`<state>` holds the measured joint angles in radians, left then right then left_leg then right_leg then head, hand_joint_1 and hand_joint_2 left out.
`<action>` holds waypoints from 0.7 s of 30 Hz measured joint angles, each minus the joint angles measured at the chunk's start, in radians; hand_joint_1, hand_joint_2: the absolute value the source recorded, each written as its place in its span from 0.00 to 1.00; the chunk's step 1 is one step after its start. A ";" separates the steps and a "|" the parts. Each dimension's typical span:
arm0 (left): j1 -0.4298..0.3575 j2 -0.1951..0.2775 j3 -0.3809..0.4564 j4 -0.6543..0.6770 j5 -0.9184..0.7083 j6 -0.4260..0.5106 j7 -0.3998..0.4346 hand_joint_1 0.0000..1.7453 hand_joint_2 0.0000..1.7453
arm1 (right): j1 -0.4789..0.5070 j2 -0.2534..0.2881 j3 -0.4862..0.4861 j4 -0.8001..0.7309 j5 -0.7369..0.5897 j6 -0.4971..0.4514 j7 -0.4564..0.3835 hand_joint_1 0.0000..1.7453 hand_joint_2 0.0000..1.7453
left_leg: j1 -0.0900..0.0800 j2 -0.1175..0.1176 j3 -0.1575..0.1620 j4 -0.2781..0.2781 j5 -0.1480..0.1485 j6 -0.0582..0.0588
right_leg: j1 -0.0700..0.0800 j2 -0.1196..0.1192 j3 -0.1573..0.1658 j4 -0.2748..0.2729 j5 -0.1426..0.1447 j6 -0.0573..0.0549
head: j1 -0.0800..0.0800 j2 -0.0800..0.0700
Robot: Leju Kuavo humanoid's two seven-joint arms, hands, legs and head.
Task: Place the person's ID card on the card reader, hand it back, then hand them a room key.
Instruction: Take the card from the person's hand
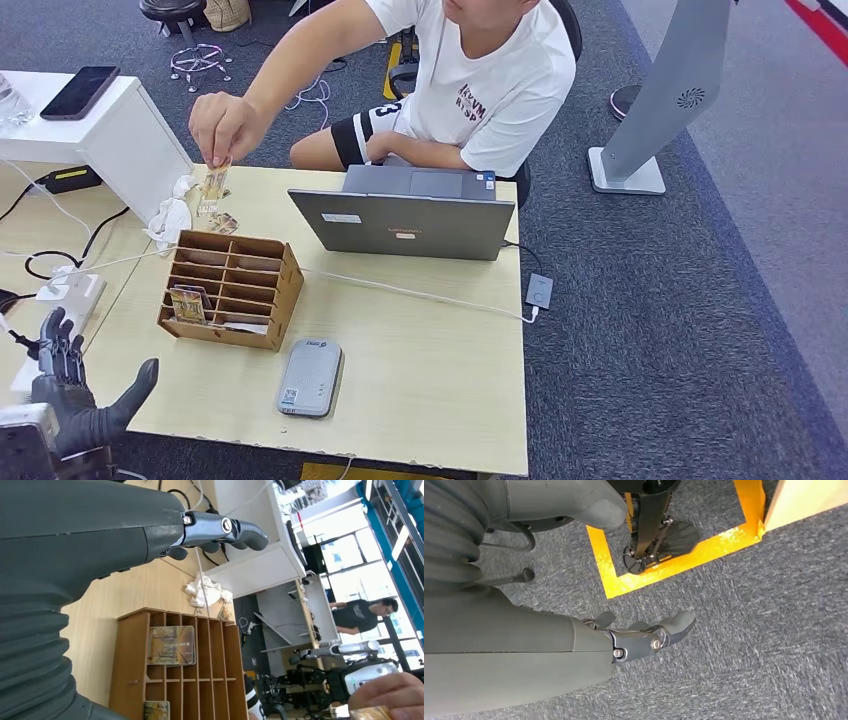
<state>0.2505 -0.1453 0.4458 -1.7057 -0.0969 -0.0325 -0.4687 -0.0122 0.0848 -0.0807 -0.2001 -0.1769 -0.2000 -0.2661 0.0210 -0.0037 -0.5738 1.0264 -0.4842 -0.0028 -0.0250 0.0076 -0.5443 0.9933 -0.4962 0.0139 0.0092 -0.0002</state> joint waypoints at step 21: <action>-0.323 0.204 -0.223 0.172 -0.562 0.223 0.245 0.00 1.00 | -0.018 0.004 0.061 0.002 0.085 0.016 0.059 0.00 1.00 | 0.000 0.000 0.000 0.000 0.002 -0.001 | 0.000 0.001 -0.001 0.000 0.001 0.000 | 0.000 0.000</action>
<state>-0.0724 0.0587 0.2231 -1.5335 -0.6588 0.1903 -0.2235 -0.0299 0.0889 -0.0196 -0.1976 -0.0915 -0.1842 -0.2070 0.0210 -0.0035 -0.5738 1.0264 -0.4827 -0.0034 -0.0250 0.0086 -0.5449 0.9937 -0.4948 0.0138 0.0092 0.0000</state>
